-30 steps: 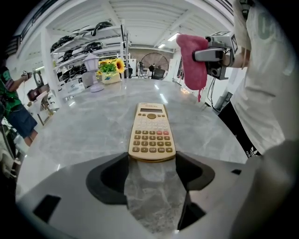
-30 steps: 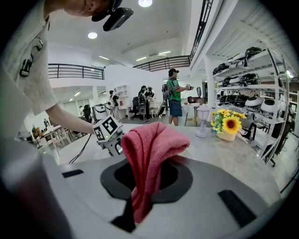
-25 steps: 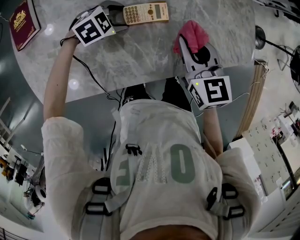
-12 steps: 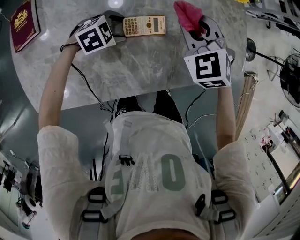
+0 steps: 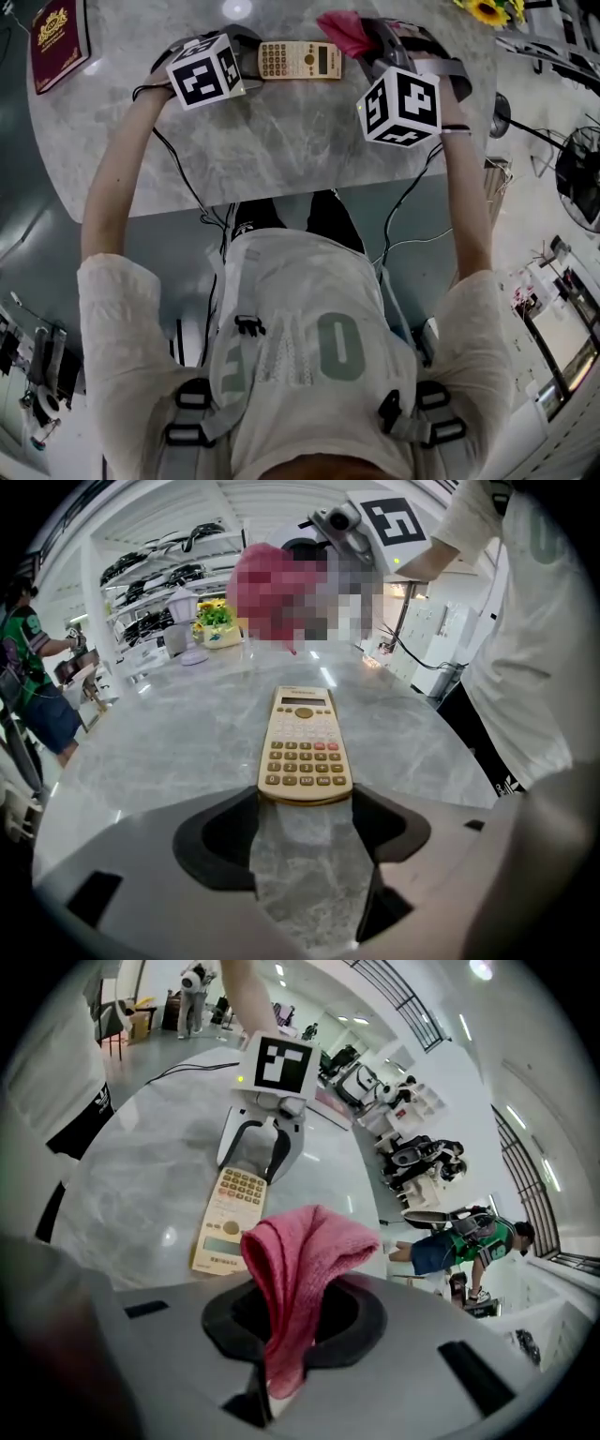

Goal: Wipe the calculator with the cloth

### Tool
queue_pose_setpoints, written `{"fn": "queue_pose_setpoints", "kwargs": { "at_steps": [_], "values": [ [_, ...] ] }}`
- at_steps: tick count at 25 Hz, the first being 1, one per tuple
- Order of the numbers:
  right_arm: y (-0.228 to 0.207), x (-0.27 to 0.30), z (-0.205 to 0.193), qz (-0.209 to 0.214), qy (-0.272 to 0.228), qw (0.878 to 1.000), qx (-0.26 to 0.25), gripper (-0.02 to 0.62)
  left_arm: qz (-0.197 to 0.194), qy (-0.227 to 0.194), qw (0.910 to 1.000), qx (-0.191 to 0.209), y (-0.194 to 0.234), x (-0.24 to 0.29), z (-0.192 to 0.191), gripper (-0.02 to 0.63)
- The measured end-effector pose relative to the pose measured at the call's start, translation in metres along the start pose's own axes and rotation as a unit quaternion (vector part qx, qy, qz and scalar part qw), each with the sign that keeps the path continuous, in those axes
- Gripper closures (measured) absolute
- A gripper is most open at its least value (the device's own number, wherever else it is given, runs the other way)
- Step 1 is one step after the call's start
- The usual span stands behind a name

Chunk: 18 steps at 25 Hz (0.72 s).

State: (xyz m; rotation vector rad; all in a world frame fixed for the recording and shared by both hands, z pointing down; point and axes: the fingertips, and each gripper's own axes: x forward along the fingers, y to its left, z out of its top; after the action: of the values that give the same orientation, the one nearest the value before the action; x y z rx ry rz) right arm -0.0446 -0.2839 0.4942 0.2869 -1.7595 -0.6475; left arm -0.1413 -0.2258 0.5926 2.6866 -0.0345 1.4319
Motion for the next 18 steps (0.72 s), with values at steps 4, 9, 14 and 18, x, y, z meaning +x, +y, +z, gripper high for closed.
{"fn": "queue_pose_setpoints", "kwargs": {
  "at_steps": [4, 9, 14, 18],
  "values": [
    [0.015, 0.027, 0.007, 0.023, 0.013, 0.999, -0.036, 0.541, 0.003, 0.0, 1.0, -0.002, 0.0, -0.001, -0.003, 0.281],
    [0.031, 0.046, 0.0, 0.045, 0.024, 0.996, -0.067, 0.541, 0.0, -0.001, 1.0, -0.004, -0.002, 0.0, 0.004, 0.282],
    [0.045, 0.058, -0.007, 0.07, 0.039, 0.993, -0.088, 0.543, 0.0, 0.0, 1.0, -0.004, -0.002, -0.002, 0.002, 0.281],
    [0.052, 0.063, -0.009, 0.08, 0.048, 0.991, -0.099, 0.543, 0.0, -0.002, 1.0, -0.003, -0.001, -0.001, 0.001, 0.281]
  ]
}}
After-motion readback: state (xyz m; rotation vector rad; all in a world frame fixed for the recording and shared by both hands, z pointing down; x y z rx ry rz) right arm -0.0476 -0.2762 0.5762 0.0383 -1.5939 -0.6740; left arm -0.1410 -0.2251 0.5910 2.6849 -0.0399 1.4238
